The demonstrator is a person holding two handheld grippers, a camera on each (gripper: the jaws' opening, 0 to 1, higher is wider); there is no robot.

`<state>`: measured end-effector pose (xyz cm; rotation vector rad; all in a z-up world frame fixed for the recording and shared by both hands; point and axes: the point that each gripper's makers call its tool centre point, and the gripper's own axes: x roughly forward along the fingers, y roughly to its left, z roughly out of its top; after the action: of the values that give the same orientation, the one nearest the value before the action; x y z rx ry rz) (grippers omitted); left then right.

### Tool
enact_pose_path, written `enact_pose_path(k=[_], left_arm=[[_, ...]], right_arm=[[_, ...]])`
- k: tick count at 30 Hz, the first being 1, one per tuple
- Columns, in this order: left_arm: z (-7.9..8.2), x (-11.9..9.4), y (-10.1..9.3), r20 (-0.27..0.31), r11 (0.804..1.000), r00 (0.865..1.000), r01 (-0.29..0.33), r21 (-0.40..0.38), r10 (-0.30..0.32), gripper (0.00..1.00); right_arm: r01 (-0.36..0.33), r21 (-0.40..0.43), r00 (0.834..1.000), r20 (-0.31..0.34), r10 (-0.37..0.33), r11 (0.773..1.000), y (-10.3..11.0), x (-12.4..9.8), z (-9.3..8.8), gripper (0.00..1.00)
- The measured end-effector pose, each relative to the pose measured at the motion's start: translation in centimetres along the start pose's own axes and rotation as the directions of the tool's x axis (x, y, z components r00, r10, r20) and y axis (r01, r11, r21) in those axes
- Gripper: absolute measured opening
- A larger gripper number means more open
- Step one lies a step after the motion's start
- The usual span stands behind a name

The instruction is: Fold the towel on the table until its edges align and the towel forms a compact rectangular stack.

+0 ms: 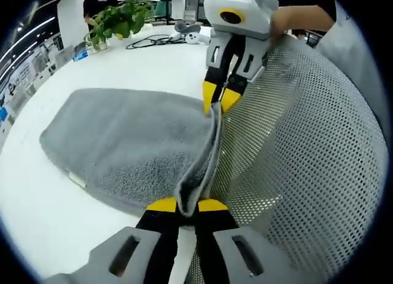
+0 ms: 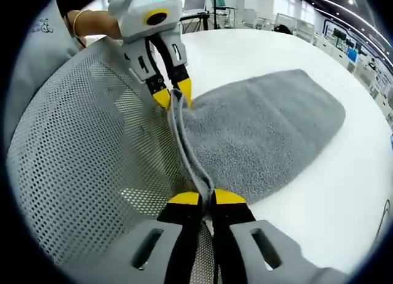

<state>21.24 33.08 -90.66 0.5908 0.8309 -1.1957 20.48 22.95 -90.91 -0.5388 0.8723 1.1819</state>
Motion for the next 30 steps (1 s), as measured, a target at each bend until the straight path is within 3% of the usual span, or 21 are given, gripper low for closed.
enact_pose_path(k=[13,30], left_arm=[[1.1,-2.4,0.1,0.051,0.999,0.998,-0.035,-0.029,0.037,0.08],[4.5,-6.9,1.9,0.122,0.991,0.984,-0.130,0.017,0.127,0.08]], right_arm=[[0.009,0.003,0.999,0.031,-0.009,1.000,0.1,-2.3,1.9,0.04],[0.041,-0.004,0.995,0.094,-0.040,0.999,-1.3,-6.5,5.7,0.04]])
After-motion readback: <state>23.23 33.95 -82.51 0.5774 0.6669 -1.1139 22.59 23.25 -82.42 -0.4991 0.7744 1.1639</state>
